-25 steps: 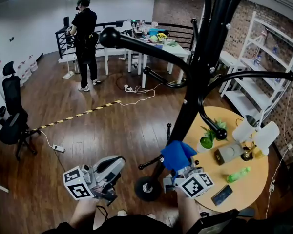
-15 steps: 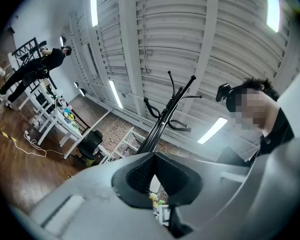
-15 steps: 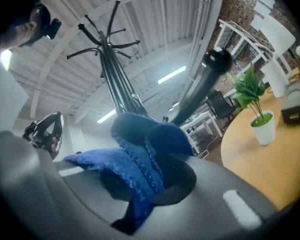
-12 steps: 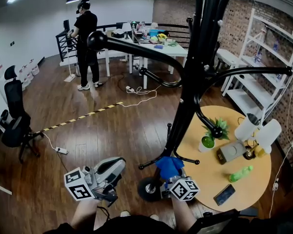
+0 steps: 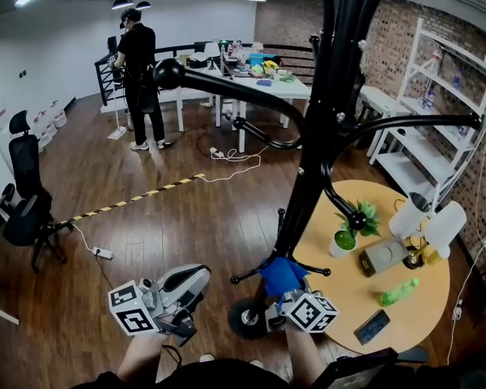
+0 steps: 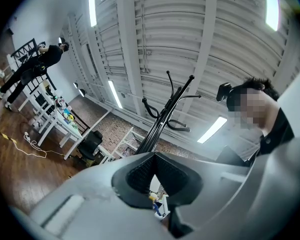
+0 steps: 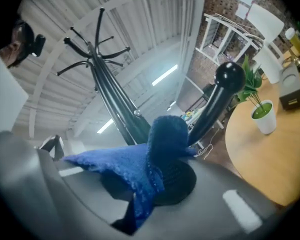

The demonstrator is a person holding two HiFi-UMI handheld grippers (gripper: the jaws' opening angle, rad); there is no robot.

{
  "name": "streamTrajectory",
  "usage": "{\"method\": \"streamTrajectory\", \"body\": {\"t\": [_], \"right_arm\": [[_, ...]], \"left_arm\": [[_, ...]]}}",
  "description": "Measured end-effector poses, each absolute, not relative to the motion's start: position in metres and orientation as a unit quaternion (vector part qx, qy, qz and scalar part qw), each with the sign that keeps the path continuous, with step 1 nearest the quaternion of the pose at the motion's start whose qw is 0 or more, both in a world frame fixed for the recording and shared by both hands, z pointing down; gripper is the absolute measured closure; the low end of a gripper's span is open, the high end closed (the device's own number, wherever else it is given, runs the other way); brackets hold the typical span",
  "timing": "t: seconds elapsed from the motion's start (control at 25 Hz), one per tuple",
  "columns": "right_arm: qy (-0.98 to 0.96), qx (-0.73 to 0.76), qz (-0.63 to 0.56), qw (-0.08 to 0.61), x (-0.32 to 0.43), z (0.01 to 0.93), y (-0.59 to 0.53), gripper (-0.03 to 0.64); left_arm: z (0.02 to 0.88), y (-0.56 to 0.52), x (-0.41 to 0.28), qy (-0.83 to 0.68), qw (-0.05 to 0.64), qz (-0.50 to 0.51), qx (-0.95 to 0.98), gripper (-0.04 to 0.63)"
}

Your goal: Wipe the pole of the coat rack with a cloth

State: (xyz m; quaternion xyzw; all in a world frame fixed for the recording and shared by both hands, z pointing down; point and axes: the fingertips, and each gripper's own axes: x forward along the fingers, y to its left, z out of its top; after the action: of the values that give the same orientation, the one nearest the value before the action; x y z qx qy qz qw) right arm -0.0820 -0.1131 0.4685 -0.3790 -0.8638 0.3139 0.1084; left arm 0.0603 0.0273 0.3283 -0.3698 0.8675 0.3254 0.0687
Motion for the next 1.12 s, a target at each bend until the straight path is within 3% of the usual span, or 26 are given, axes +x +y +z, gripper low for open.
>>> {"method": "streamTrajectory", "body": {"t": [0.32, 0.72, 0.96, 1.12], "right_arm": [[-0.851, -0.415, 0.319, -0.029, -0.078, 0.334, -0.109, 0.594], [-0.843, -0.431, 0.293, -0.13, -0.075, 0.185, -0.11, 0.594], [-0.846, -0.429, 0.285, -0.139, -0.071, 0.163, -0.107, 0.594], [-0.845, -0.427, 0.302, -0.108, -0.073, 0.185, -0.11, 0.594]], "left_arm": [[0.328, 0.036, 0.061, 0.865, 0.085, 0.331, -0.366, 0.594], [0.323, 0.057, 0.065, 0.863, 0.118, 0.341, -0.353, 0.593], [0.324, 0.067, 0.07, 0.862, 0.123, 0.345, -0.35, 0.594], [0.325, 0.064, 0.069, 0.863, 0.119, 0.344, -0.351, 0.592]]}}
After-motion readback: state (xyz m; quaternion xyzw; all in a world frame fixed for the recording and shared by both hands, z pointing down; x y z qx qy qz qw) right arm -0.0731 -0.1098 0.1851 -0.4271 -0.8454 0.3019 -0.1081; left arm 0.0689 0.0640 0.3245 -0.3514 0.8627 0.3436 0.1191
